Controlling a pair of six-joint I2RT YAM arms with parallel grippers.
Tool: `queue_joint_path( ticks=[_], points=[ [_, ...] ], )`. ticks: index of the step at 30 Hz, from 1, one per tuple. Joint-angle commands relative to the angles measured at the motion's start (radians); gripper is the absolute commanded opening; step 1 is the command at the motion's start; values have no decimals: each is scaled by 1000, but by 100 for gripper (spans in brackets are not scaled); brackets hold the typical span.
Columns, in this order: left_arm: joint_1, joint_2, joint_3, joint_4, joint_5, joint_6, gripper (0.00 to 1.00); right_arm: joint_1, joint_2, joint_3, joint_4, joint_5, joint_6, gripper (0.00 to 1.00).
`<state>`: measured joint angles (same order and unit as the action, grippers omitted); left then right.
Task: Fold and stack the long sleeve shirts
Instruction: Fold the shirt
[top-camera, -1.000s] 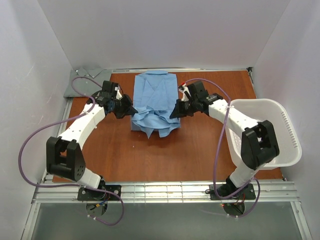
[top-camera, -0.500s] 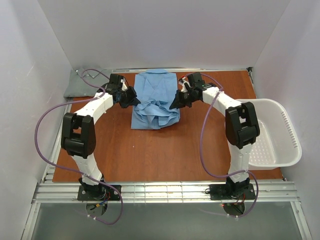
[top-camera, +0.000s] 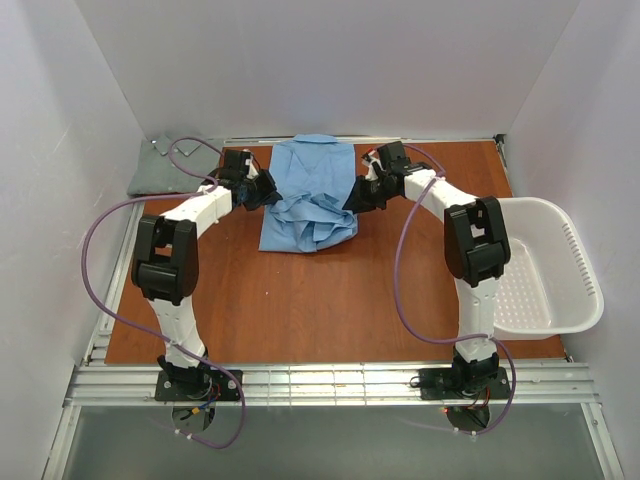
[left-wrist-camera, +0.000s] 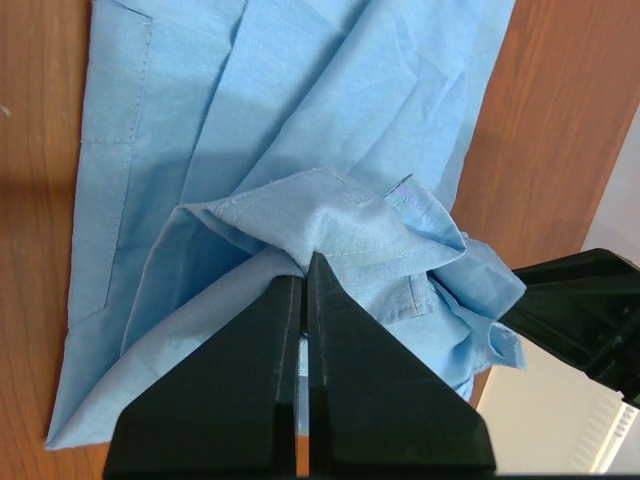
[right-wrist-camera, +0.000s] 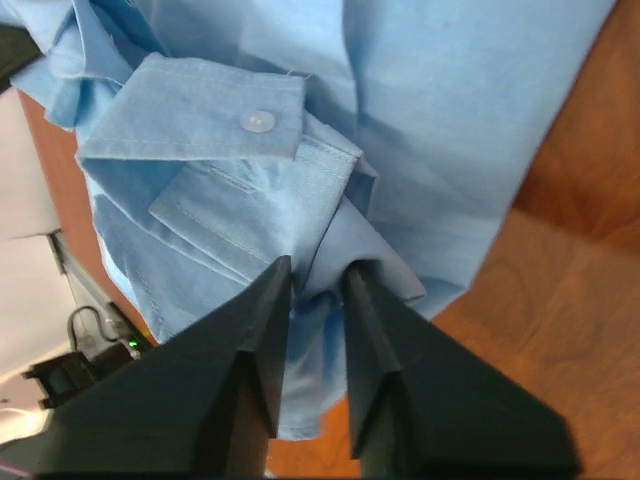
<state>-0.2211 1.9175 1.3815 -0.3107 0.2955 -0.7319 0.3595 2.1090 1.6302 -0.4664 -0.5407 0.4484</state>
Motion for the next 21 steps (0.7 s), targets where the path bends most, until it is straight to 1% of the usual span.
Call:
queue_joint_path(
  ticks=[1, 2, 3, 4, 5, 7, 8, 10, 11, 13, 14, 15, 16, 17, 18, 20, 21],
  points=[
    [17, 29, 36, 67, -55, 22, 0, -8, 22, 53, 21, 27, -22, 27],
    [17, 35, 40, 74, -55, 23, 0, -10, 20, 54, 26, 44, -27, 31],
    [17, 40, 45, 79, -58, 26, 2, -10, 13, 57, 28, 53, -30, 39],
    [17, 44, 48, 81, -61, 29, 7, -13, 8, 57, 29, 64, -33, 42],
    [17, 54, 56, 84, -62, 29, 9, -17, -10, 57, 35, 89, -37, 47],
    [19, 55, 67, 84, -68, 29, 14, -25, -33, 57, 44, 114, -39, 51],
    [20, 55, 71, 88, -73, 26, 23, -33, -46, 60, 49, 142, -43, 52],
    [25, 49, 88, 91, -78, 20, 33, -37, -89, 72, 55, 169, -79, 55],
    [28, 43, 96, 94, -84, 16, 41, -39, -116, 79, 57, 185, -102, 55],
    [29, 32, 108, 99, -93, 14, 43, -39, -145, 76, 61, 191, -172, 56],
    [31, 29, 113, 102, -101, 9, 52, -37, -179, 66, 64, 200, -191, 57],
    [34, 17, 116, 104, -104, 8, 58, -37, -197, 53, 69, 212, -207, 58],
    [35, 11, 122, 104, -107, 6, 62, -37, -219, 37, 81, 223, -243, 59],
    [38, 2, 122, 107, -108, 0, 69, -37, -262, -5, 89, 246, -255, 59],
    [42, -23, 122, 105, -110, 3, 80, -37, -286, -29, 98, 252, -267, 59],
    [42, -58, 113, 105, -120, 18, 86, -37, -360, -116, 144, 228, -281, 60],
    [42, -78, 102, 105, -122, 31, 92, -36, -382, -150, 156, 216, -275, 61]
  ],
)
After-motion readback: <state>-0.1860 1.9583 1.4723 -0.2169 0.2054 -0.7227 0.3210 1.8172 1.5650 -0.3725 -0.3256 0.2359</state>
